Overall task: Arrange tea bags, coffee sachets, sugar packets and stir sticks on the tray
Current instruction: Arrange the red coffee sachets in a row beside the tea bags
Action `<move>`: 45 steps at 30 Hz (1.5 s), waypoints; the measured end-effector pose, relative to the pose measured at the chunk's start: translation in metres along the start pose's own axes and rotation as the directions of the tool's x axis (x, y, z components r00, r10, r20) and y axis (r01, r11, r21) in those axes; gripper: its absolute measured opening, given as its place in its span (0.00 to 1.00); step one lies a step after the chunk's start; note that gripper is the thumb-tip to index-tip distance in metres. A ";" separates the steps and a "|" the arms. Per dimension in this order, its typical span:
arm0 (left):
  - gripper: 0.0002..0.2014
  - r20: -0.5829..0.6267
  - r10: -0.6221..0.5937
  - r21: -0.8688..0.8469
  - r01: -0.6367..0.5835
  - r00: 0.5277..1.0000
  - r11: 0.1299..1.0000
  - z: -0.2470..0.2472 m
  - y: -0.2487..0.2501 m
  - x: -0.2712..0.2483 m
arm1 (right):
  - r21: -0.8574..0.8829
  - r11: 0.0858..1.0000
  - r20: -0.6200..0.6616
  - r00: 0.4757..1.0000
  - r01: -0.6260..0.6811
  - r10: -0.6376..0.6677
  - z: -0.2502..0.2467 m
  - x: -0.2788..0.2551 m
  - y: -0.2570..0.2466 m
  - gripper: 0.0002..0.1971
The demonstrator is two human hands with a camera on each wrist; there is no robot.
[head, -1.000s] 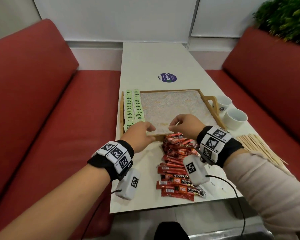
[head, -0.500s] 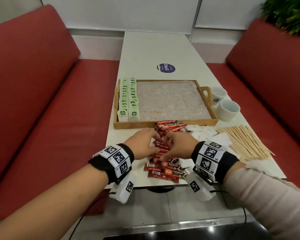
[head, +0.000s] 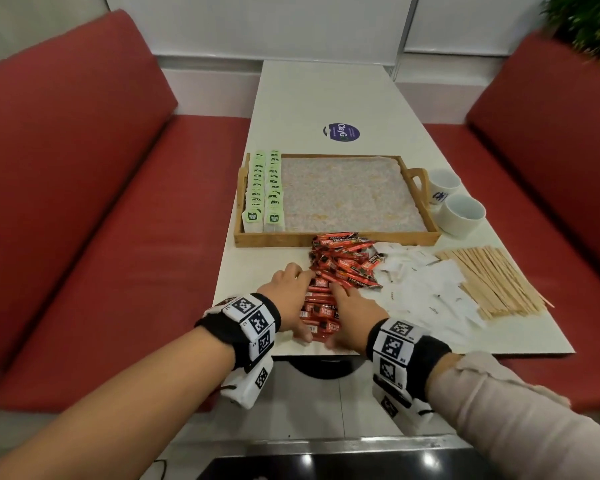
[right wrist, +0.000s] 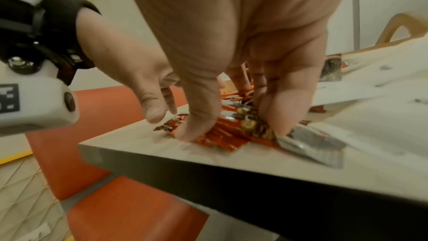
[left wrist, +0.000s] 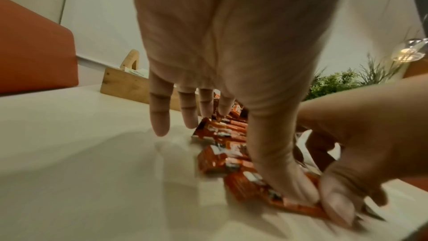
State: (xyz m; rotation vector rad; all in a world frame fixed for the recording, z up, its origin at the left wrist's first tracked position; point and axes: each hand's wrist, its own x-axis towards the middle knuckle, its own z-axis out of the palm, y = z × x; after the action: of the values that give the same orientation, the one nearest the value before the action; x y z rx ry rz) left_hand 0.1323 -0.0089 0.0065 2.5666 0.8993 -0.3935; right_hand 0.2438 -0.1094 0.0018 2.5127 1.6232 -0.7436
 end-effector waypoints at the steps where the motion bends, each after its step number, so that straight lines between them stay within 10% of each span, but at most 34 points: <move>1: 0.58 0.006 -0.004 0.012 0.004 1.000 1.000 0.000 -0.001 0.001 | 0.013 1.000 0.001 1.000 0.007 -0.007 0.000 0.003 -0.002 0.53; 31: 0.23 -0.005 -0.149 0.135 0.148 0.989 0.980 -0.009 -0.038 0.036 | -0.105 0.991 -0.091 0.991 0.087 -0.097 -0.004 0.065 -0.050 0.21; 45: 0.19 -0.108 -0.140 -0.382 0.088 0.984 0.920 -0.022 -0.061 0.032 | 0.035 0.996 -0.061 0.995 0.079 -0.076 -0.016 0.083 -0.052 0.31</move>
State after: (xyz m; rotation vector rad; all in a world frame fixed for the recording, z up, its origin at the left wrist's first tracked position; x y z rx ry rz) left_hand 0.1199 0.0621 -0.0032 2.2121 1.0612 -0.0677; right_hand 0.2320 -0.0116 -0.0085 2.5343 1.7512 -0.7199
